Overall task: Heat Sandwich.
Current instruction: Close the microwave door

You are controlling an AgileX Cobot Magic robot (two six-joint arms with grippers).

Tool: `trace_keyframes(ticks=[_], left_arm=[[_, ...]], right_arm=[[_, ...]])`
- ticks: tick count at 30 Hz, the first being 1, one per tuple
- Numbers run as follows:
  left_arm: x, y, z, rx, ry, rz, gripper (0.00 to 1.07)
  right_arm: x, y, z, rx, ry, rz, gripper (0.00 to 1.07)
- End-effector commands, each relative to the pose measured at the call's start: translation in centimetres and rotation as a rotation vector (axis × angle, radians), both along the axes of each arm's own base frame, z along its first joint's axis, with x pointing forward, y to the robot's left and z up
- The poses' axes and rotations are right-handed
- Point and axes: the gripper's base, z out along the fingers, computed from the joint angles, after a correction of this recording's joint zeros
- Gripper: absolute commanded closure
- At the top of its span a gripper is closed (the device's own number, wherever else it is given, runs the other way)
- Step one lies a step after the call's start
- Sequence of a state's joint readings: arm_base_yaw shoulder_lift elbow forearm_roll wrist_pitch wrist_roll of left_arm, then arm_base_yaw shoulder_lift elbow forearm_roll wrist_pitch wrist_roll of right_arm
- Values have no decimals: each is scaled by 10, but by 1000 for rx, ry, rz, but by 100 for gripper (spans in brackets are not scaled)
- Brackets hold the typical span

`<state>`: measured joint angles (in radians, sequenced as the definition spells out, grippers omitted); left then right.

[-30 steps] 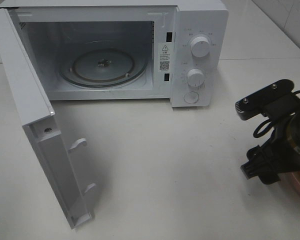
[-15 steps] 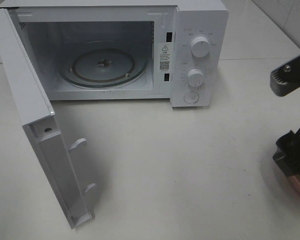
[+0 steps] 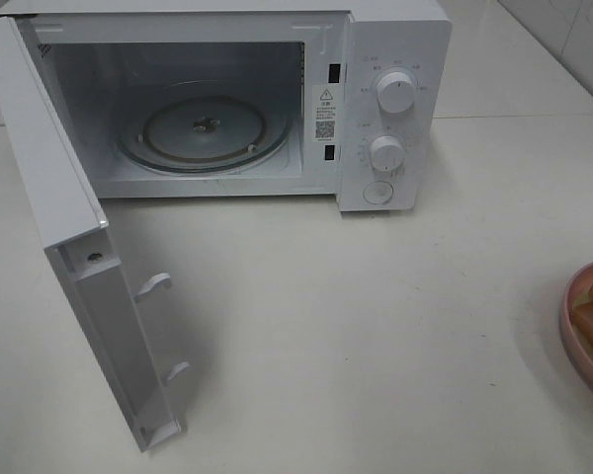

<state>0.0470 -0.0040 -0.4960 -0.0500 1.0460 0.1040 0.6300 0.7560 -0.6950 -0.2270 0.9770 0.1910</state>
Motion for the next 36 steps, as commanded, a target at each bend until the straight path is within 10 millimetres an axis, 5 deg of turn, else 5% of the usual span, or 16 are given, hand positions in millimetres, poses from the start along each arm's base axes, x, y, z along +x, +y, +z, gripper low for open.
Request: trace_keyframes(ticks=[1, 19, 36], left_arm=[[-2, -1, 0, -5, -23, -1, 9], [-2, -1, 0, -5, -23, -1, 9], [-2, -1, 0, -5, -23, -1, 9]], right_arm=[[-16, -11, 8, 38, -26, -1, 27], [-74, -60, 9, 146, -222, -282, 31], [-108, -61, -22, 255, -384, -459, 31]])
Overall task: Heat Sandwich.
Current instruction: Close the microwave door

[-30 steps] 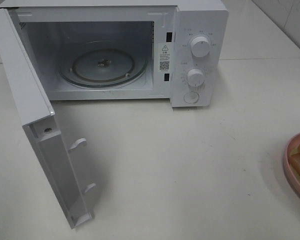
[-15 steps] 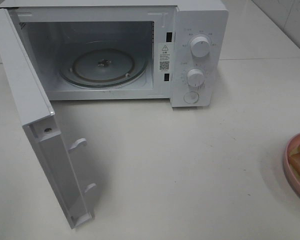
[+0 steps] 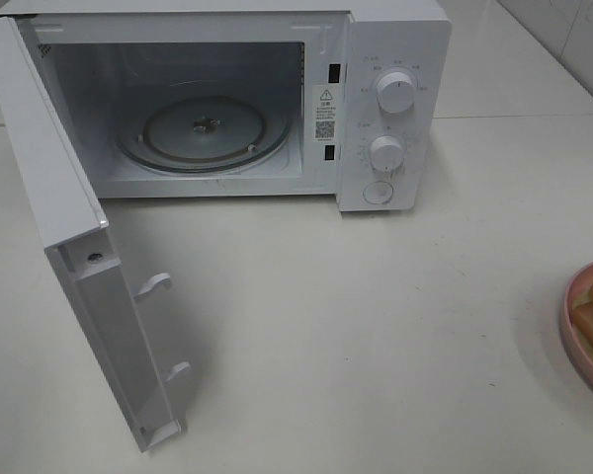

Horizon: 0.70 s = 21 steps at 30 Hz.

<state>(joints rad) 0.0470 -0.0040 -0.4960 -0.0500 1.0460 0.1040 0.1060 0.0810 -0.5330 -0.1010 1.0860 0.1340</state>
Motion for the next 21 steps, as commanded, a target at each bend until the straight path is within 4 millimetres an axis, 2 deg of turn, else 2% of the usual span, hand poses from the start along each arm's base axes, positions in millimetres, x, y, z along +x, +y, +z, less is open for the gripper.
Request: trace_keyframes(ticks=[1, 6, 21], left_arm=[[-2, -1, 0, -5, -23, -1, 9], [-2, -1, 0, -5, -23, -1, 9], [-2, -1, 0, -6, -22, 0, 9]], right_arm=[[-5, 4, -5, 28, -76, 1, 31], [-12, 4, -5, 26, -126, -15, 31], [-12, 4, -5, 31, -125, -22, 31]])
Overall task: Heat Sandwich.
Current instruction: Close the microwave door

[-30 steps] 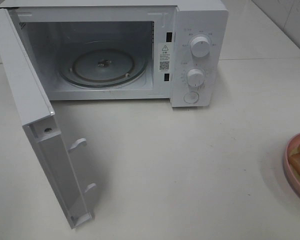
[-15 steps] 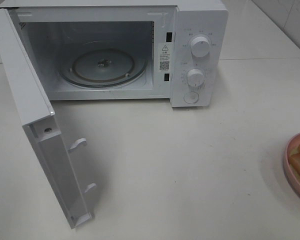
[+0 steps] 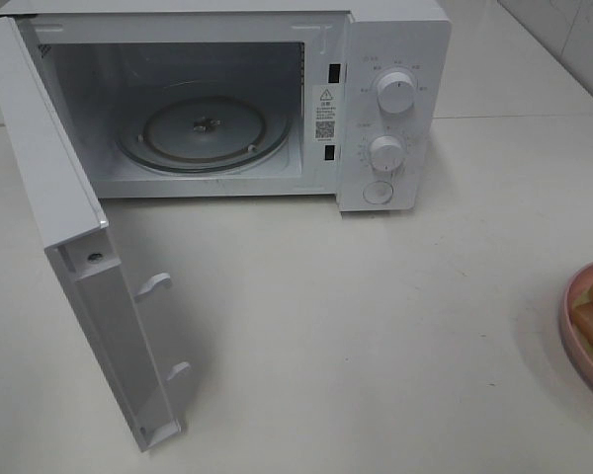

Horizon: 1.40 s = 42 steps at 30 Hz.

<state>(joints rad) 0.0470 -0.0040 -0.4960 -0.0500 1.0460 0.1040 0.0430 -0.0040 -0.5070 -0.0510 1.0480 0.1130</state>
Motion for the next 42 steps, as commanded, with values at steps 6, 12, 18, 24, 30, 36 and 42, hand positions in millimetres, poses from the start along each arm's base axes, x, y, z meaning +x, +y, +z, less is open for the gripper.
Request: trace_keyframes(ticks=[6, 12, 18, 24, 30, 36, 42], left_arm=[[-2, 1, 0, 6, -24, -38, 9], [-2, 3, 0, 23, -24, -73, 9], [-2, 3, 0, 26, -24, -71, 9], [-2, 3, 0, 25, -24, -71, 9], [-2, 3, 0, 26, -24, -71, 9], [-2, 3, 4, 38, -47, -76, 9], [11, 3, 9, 47, -4, -71, 9]], right_arm=[[-3, 0, 0, -1, -32, -1, 31], [-3, 1, 0, 4, -32, 1, 31], [-3, 1, 0, 4, -32, 1, 31], [-3, 1, 0, 5, -32, -1, 31], [-3, 1, 0, 5, -32, -1, 31], [-3, 1, 0, 5, -32, -1, 31], [-3, 1, 0, 5, -32, -1, 31]])
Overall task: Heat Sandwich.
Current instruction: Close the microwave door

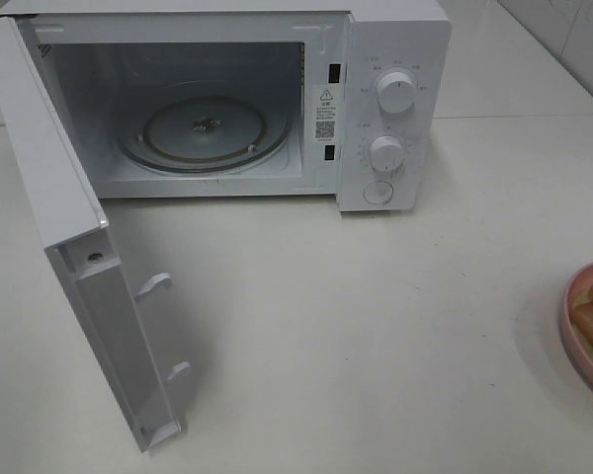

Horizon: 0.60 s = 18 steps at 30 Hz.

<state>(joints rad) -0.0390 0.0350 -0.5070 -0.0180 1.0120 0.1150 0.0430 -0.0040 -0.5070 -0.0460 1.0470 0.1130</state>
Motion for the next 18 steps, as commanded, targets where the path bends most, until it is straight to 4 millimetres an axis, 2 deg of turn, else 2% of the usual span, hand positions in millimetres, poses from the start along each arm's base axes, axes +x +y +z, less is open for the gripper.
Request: trace_keyframes(ticks=[1, 6, 12, 15, 16, 18], left_arm=[[7, 1, 5, 11, 4, 1, 9], [18, 0, 10, 10, -38, 2, 14], [35, -1, 6, 10, -53, 3, 23], [51, -1, -2, 11, -36, 3, 33], [51, -1, -2, 11, -36, 3, 33], [64, -1, -9, 17, -31, 5, 44]], right_arm=[[-3, 0, 0, 1, -31, -3, 31], [-3, 0, 0, 1, -31, -3, 31], [-3, 0, 0, 1, -31, -3, 31], [-3, 0, 0, 1, -31, -3, 31], [-3, 0, 0, 1, -31, -3, 31], [-3, 0, 0, 1, -31, -3, 31]])
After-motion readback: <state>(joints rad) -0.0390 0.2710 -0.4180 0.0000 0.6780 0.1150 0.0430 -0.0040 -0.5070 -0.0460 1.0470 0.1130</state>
